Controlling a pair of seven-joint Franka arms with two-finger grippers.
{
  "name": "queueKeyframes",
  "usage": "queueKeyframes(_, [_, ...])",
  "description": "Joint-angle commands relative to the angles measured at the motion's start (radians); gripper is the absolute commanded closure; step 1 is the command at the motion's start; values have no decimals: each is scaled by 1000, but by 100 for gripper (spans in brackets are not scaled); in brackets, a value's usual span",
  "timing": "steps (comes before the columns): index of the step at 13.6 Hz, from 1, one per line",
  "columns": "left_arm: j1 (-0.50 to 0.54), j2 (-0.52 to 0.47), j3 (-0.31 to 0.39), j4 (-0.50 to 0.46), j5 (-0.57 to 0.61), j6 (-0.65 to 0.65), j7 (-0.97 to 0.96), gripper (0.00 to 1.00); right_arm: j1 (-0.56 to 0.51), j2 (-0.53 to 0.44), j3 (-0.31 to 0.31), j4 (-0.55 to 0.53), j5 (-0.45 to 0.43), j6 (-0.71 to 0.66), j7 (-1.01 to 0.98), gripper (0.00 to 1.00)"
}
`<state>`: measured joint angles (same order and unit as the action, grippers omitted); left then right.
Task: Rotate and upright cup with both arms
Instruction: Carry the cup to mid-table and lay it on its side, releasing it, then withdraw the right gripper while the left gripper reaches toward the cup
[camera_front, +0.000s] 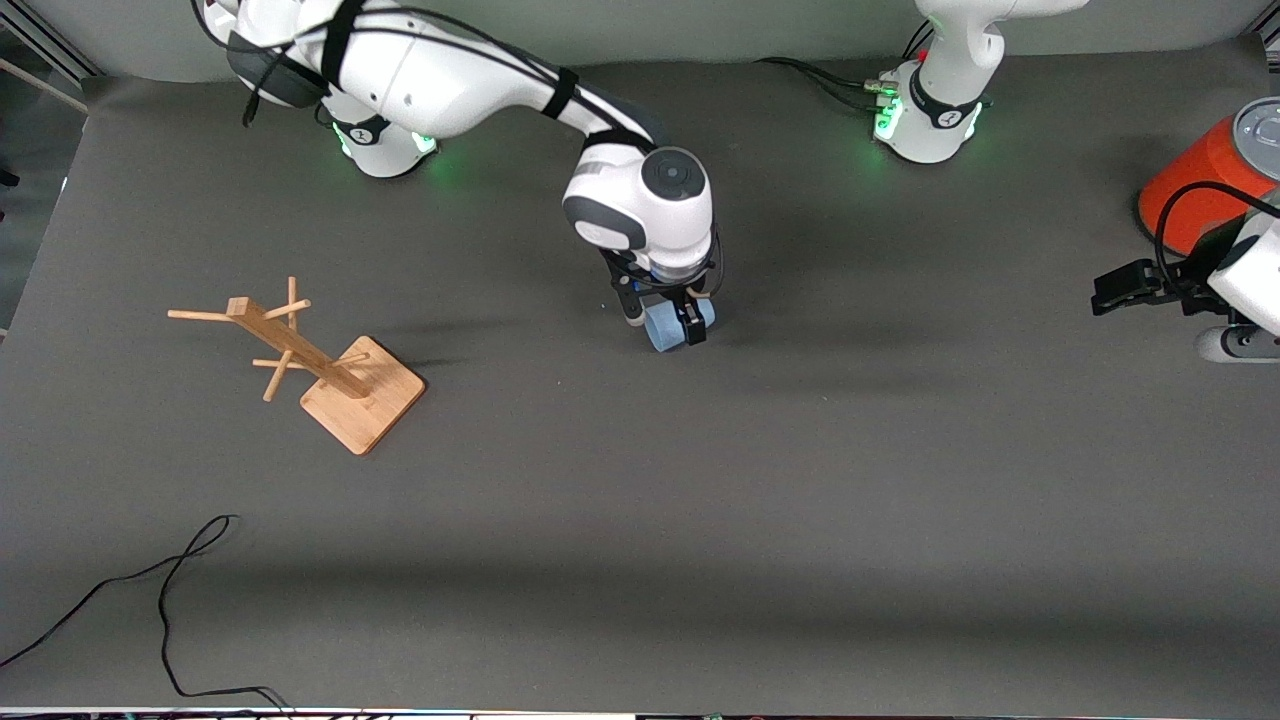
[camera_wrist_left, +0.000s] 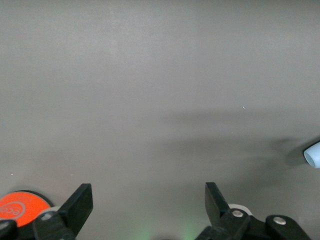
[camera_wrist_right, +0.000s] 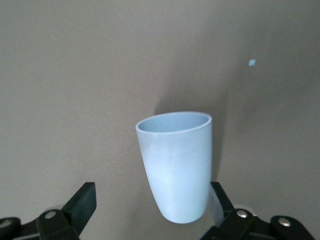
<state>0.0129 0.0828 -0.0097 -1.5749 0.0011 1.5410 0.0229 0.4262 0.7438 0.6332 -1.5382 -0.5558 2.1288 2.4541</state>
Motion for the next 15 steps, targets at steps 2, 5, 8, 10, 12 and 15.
queueKeyframes(2, [4, 2, -6, 13, -6, -24, -8, 0, -24, -157, 13, 55, 60, -252, -255, 0])
queueKeyframes(5, [1, -5, -6, 12, -3, -22, -4, 0, -168, -321, 5, 56, 236, -349, -594, 0])
queueKeyframes(8, [-5, -12, -12, 6, -4, -33, -6, 0, -325, -490, -86, 55, 464, -435, -1040, 0])
queueKeyframes(10, [-20, -14, -16, 4, -4, -38, -24, 0, -319, -582, -281, 44, 612, -461, -1301, 0])
queueKeyframes(12, [-56, -11, -15, 1, -3, -38, -55, 0, -317, -661, -386, -11, 626, -477, -1522, 0])
queueKeyframes(15, [-57, -15, -15, 1, -3, -39, -55, 0, -317, -751, -538, -106, 626, -460, -1815, 0])
